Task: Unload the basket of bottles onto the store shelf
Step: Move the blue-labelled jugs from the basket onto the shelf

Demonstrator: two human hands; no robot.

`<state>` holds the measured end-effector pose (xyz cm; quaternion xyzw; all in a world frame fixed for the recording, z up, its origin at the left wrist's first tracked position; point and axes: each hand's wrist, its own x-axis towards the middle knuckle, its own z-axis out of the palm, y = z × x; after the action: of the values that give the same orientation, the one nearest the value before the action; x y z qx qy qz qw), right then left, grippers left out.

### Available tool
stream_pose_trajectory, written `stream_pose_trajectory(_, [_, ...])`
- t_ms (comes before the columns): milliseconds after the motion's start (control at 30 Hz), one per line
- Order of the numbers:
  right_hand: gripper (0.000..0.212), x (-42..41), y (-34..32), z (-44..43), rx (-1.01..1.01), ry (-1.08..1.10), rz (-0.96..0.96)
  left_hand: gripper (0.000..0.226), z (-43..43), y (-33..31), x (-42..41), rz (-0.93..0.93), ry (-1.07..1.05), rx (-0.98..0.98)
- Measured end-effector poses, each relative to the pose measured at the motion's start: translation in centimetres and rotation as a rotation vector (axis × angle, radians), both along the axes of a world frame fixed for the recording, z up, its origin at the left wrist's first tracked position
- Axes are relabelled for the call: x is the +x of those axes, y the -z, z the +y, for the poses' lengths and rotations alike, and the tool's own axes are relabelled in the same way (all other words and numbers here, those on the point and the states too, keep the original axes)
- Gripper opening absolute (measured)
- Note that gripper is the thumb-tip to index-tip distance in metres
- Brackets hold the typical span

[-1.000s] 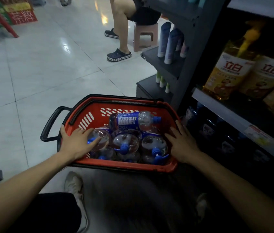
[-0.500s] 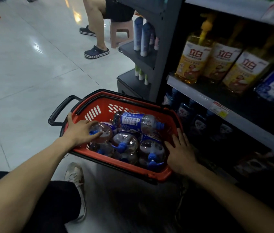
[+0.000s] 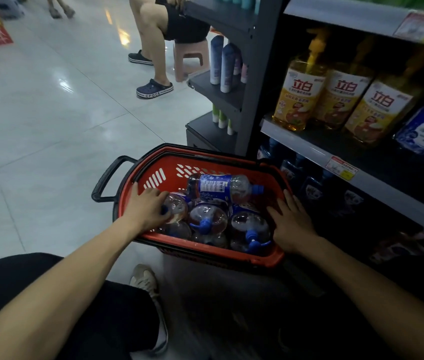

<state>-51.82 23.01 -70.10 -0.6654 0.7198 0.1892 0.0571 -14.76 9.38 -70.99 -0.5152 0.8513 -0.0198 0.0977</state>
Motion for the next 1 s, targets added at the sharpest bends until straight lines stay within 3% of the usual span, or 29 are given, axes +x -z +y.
stream_pose_trajectory(233, [0.072,1.2,-1.5,0.3,-0.027,-0.118,-0.096,0.072,0.2,-1.9,-6.1,0.094,0.181,-0.042])
stream_pose_trajectory(367, [0.068,1.1,-2.2,0.7,-0.012,-0.1,-0.219,0.088,-0.5,-2.1,-10.9,0.105,0.285,-0.045])
stream_pose_trajectory(700, [0.068,1.4,-6.8,1.0,0.002,-0.196,-0.245,0.123,-3.7,0.0,-17.2,0.075,0.3,0.043])
stream_pose_trajectory(833, [0.067,0.7,-6.4,0.8,-0.026,-0.109,-0.315,0.121,-4.5,0.9,-18.0,0.123,0.276,0.046])
stream_pose_trajectory(1000, [0.064,0.2,-5.7,0.7,-0.016,-0.084,-0.273,0.099,-4.0,0.7,-18.5,0.231,0.268,0.02])
